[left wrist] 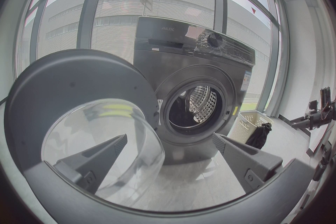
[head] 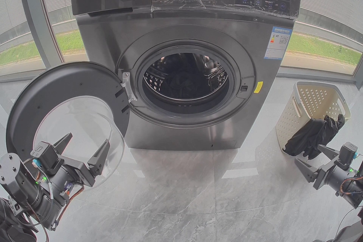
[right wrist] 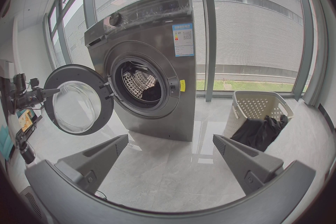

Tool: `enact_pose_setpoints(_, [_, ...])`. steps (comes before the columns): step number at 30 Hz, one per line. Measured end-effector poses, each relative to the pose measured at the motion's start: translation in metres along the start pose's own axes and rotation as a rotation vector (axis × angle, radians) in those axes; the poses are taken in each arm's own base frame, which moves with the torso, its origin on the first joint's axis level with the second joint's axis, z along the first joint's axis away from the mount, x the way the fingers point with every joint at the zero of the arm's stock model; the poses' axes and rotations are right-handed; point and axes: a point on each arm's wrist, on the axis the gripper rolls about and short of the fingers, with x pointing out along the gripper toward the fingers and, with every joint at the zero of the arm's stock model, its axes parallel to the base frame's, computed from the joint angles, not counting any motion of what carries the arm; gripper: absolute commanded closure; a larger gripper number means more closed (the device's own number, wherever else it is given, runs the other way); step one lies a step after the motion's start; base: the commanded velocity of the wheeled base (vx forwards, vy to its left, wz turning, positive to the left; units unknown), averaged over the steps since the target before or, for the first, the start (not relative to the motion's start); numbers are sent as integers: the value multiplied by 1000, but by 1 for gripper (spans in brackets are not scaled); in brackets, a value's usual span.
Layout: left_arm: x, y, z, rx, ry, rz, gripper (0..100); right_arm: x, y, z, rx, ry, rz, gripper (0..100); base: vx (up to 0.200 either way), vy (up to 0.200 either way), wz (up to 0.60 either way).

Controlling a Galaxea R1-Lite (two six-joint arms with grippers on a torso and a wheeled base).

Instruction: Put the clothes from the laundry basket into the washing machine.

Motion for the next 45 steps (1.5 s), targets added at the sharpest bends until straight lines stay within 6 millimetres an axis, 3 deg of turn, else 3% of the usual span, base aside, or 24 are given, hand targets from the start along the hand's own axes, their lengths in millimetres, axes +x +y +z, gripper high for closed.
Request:
enact_pose_setpoints(10, [-23,26,5,31,83,16,0,-38,-19,8,24,-107,-124,0,-60,0,0])
enact_pose_setpoints(19, [-50,38,11,-6,81,28,0,-77,-20,-5,31,-124,-163,0,0,0,0])
enact_pose_setpoints(30, [-112,56,-6,8,162,13,0,-121,-17,-35,38,-184,-170,0,0,0,0])
enact_pose_setpoints(38, [-149,67,-25,-2,147,120,0,-135,-16,-63,38,-108,-177,0,0,0,0])
enact_pose_setpoints(45, [-168,68,-36,5,74,225,0,-138,-16,-67,36,-127,-181,0,0,0,0])
